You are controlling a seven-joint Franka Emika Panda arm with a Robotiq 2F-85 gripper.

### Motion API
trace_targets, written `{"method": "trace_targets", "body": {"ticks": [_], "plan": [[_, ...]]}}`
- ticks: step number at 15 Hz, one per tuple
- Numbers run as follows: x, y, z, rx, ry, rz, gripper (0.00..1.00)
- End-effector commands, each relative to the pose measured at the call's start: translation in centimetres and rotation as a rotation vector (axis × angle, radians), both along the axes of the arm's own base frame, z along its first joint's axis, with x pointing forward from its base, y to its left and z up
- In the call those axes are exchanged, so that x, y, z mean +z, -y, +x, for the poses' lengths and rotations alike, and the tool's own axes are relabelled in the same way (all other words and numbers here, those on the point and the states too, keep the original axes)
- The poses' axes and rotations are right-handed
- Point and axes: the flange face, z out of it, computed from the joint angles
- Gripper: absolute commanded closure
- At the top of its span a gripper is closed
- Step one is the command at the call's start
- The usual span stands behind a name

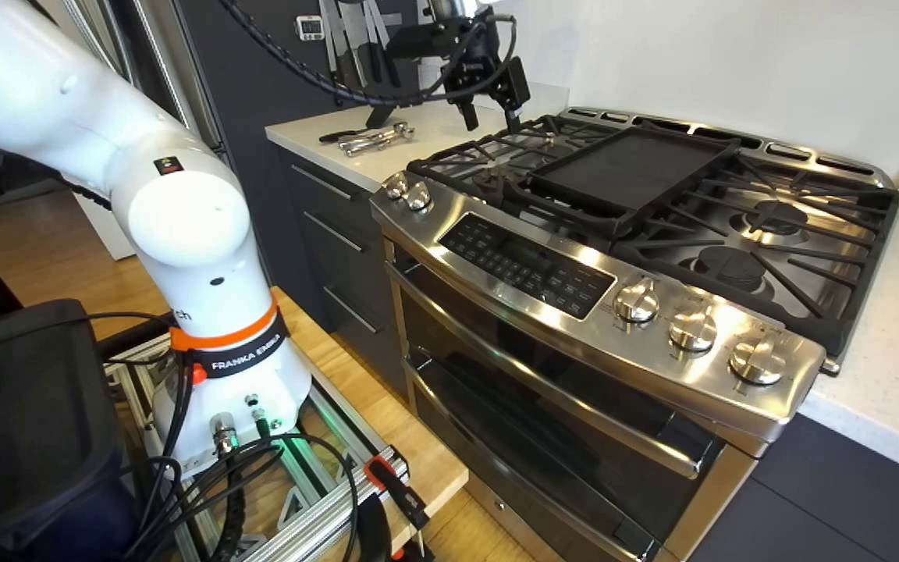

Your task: Push the second button above the stove

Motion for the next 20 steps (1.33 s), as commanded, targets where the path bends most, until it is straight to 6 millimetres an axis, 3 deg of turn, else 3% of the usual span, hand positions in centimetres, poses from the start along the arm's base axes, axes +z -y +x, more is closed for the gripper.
{"method": "trace_targets", "body": {"ticks": [1, 10, 15, 20], "plan": [[5.0, -0.6, -4.1, 0.019, 0.151, -0.066, 0.00], [18.8, -0.8, -14.5, 0.024, 0.587, -0.196, 0.00], [25.3, 1.4, -19.5, 0.057, 0.776, -0.270, 0.00], [32.1, 4.0, -22.4, 0.135, 0.938, -0.335, 0.00]]}}
